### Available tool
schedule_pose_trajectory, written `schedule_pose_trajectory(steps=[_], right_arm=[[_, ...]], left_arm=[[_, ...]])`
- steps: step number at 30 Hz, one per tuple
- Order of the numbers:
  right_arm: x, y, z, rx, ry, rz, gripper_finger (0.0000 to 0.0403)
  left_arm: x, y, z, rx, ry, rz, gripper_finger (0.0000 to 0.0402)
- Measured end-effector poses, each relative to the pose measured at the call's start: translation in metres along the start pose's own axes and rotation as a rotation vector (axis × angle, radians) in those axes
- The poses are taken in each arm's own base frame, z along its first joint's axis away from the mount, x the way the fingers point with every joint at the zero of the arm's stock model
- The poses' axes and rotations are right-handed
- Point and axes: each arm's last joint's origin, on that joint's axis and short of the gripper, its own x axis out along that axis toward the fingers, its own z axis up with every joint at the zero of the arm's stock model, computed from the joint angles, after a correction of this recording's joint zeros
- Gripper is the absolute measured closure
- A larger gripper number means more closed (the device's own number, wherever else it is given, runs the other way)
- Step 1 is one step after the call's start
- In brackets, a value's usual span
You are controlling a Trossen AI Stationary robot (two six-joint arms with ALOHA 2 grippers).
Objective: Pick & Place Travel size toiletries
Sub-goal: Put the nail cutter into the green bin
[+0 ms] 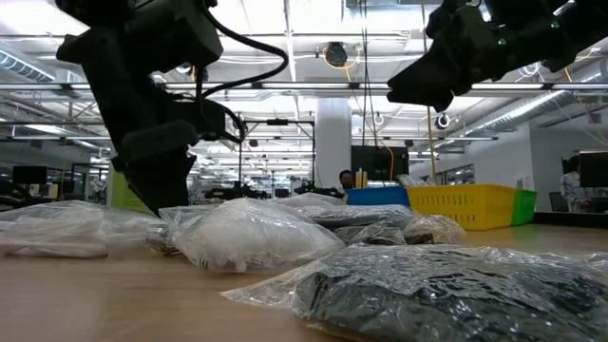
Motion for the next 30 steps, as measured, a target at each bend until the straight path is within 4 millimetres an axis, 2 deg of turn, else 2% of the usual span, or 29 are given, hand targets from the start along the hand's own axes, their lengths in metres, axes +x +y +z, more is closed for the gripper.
schedule_pose_trajectory(steps=[7,12,18,25,30], right_arm=[[0.0,0.001,-0.001,-0.018,0.013,0.037,0.0213],[0.0,0.001,-0.002,-0.022,0.023,0.037,0.0215],[0.0,0.0,-0.006,-0.034,0.064,0.033,0.0218],[0.0,0.0,-0.008,-0.046,0.08,0.031,0.022],[0.0,0.0,-0.008,-0.051,0.08,0.032,0.0222]], left_arm=[[-0.016,-0.004,0.004,0.054,0.073,-0.062,0.0192],[-0.012,-0.001,0.0,0.119,0.116,-0.041,0.0203],[-0.012,-0.001,0.002,0.272,0.071,-0.008,0.0216],[-0.01,0.002,0.006,0.24,0.067,-0.007,0.0235],[-0.01,0.005,0.009,0.214,0.068,-0.003,0.0277]])
